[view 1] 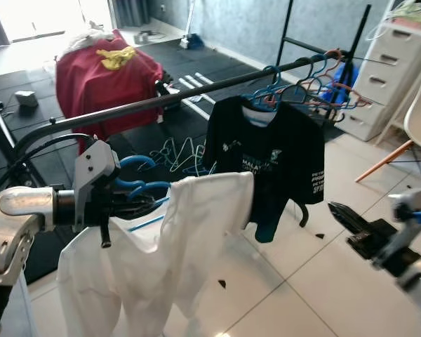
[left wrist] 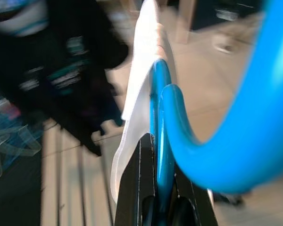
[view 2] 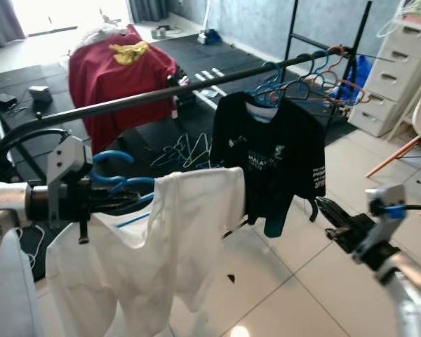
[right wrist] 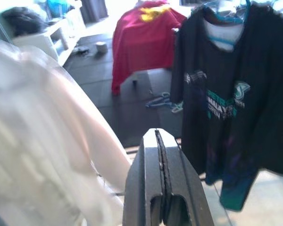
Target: Hang hanger
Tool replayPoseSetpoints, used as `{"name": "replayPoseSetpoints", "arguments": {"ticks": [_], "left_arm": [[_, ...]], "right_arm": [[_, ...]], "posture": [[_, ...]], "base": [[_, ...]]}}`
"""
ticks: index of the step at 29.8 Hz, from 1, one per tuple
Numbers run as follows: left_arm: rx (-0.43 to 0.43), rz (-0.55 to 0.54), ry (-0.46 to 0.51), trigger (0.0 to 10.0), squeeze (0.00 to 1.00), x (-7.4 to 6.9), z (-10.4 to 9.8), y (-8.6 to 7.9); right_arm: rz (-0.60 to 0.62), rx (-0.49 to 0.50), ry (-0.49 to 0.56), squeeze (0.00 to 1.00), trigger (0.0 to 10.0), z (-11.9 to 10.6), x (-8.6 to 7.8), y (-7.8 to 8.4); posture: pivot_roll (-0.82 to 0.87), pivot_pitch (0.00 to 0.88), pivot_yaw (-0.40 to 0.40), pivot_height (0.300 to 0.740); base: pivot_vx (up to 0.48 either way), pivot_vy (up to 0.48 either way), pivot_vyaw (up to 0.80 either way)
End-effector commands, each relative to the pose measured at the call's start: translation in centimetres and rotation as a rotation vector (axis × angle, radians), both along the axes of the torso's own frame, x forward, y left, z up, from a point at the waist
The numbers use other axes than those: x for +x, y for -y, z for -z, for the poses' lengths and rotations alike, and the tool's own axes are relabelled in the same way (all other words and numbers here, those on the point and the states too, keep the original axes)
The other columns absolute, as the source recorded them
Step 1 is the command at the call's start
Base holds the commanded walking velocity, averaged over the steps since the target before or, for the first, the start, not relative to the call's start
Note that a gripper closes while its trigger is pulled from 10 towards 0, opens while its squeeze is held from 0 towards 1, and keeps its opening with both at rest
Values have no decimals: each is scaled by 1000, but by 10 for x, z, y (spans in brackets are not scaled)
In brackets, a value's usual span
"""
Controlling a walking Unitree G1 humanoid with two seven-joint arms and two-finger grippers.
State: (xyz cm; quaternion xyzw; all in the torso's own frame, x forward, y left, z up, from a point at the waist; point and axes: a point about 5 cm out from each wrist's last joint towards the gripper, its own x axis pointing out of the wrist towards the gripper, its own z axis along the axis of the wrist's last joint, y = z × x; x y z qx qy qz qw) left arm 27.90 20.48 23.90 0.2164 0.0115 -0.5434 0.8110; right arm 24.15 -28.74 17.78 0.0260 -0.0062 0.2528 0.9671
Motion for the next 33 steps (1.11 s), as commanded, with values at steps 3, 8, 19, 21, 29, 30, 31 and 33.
{"name": "replayPoseSetpoints", "arguments": {"ticks": [3, 8, 19, 21, 29, 30, 31, 33], "left_arm": [[42, 131, 53, 10000, 0, -5, -21, 4], [35, 211, 84, 10000, 0, -4, -37, 5], [-14, 400, 127, 10000, 0, -5, -53, 30], [-26, 437, 134, 10000, 0, -6, -54, 37], [-54, 517, 152, 10000, 0, -7, -60, 50], [-63, 525, 156, 10000, 0, -7, -61, 52], [-63, 525, 156, 10000, 0, -7, -61, 52], [-69, 528, 161, 10000, 0, -7, -62, 54]], "right_arm": [[-107, 11, 27, 0, 10000, -21, -12, 5], [-135, -8, 53, 1000, 10000, -40, -19, 19], [-429, -26, 11, 0, 10000, -64, -36, -7], [-507, -16, -12, 0, 10000, -67, -39, -15], [-641, 0, -68, 0, 10000, -66, -44, -29], [-656, 3, -83, 0, 10000, -64, -43, -32], [-656, 3, -83, 0, 10000, -64, -43, -32], [-673, -1, -100, 1000, 10000, -61, -42, -35]], "posture": [[-89, 96, -7, 740], [-92, 96, -8, 740], [-104, 94, 1, 740], [-109, 94, 4, 740], [-106, 96, 2, 740], [-106, 96, 2, 740], [-106, 96, 2, 740], [-101, 96, -2, 740]], "base": [[0, 0, 0], [0, 0, 0], [0, 0, 0], [0, 0, 0], [0, 0, 0], [0, 0, 0], [0, 0, 0], [0, 0, 0]]}}
